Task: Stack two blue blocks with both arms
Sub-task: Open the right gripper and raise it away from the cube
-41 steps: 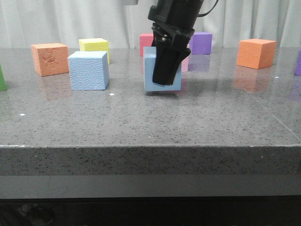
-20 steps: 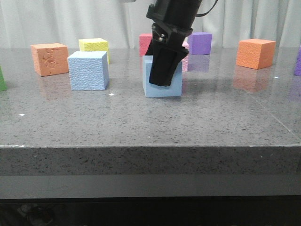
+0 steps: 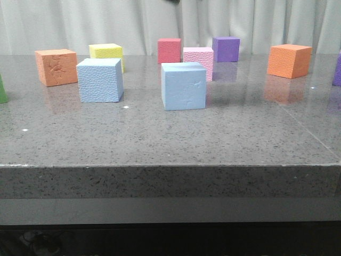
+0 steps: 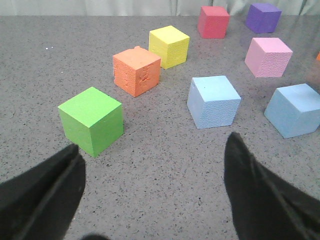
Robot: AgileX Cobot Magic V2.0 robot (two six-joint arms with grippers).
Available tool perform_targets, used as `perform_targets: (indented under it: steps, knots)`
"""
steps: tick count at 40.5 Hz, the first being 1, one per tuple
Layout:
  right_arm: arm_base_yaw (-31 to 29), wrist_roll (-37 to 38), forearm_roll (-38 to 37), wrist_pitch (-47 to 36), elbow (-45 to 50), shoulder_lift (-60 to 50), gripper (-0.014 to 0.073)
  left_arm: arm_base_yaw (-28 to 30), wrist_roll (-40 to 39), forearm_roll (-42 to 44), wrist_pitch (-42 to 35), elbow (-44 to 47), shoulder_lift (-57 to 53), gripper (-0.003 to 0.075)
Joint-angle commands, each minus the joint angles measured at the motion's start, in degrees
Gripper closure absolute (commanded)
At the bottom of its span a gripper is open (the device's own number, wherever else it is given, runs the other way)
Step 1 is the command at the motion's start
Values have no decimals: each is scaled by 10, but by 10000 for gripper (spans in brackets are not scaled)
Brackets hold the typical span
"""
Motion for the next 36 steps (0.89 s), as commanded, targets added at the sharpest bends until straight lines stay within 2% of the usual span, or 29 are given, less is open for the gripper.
perform_targets:
  steps: [1, 9, 23, 28, 33, 36]
  knots:
    - [0, 86, -38, 7, 8, -76, 25, -5, -5, -1, -46, -20, 6, 175]
    - [0, 115, -12, -53, 167, -203, 106, -5, -5, -1, -46, -20, 6, 175]
    - [0, 101, 2, -281, 516, -435, 108, -5, -5, -1, -46, -20, 9, 175]
    - [0, 101, 2, -312, 587, -490, 108, -5, -5, -1, -47, -20, 21, 175]
    - [0, 100, 1, -312, 622, -520, 108, -12, 31, -31, -46, -33, 44, 175]
    - [0, 100, 1, -306, 629, -525, 108, -32, 80, -62, -48, -47, 63, 175]
